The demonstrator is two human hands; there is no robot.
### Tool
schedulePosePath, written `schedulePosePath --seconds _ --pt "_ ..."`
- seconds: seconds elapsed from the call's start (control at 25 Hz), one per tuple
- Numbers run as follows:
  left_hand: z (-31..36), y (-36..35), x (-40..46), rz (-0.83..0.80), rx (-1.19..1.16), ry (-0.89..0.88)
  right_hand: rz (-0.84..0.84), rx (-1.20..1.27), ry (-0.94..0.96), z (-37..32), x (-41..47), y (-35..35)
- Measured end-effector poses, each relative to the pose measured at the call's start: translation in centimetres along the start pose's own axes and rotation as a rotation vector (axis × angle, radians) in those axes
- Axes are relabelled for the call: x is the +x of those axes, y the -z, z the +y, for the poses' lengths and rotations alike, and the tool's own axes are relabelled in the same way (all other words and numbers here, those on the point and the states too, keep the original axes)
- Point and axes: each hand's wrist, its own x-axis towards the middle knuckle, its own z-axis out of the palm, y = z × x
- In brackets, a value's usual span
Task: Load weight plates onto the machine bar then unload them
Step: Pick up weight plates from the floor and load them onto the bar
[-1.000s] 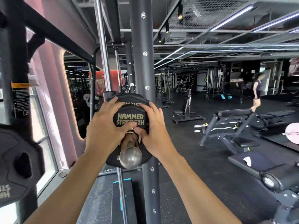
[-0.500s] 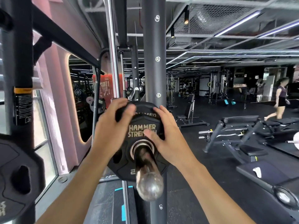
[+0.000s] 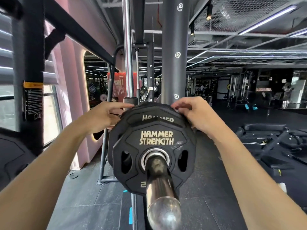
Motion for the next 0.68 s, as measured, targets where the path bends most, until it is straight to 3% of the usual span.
schedulePosePath --seconds 0.24,0.44,0.56,0.68 --pt "-0.3 -0.1 1.9 0.025 0.129 -0.099 -0.227 0.044 -0.075 1.2 3.1 1.0" --pt "-2.1 -1.9 3.7 0.158 0.096 -0.203 -0.174 0.006 0.093 3.8 5.0 -1.2" --pt "-3.4 -2.3 4.7 0.183 0.104 -0.189 -0.106 -0.221 0.192 5.4 6.4 -2.3" --pt "-4.8 -2.7 5.1 0.23 0.107 -0.199 -0.249 -0.366 0.156 6.1 7.4 -4.0"
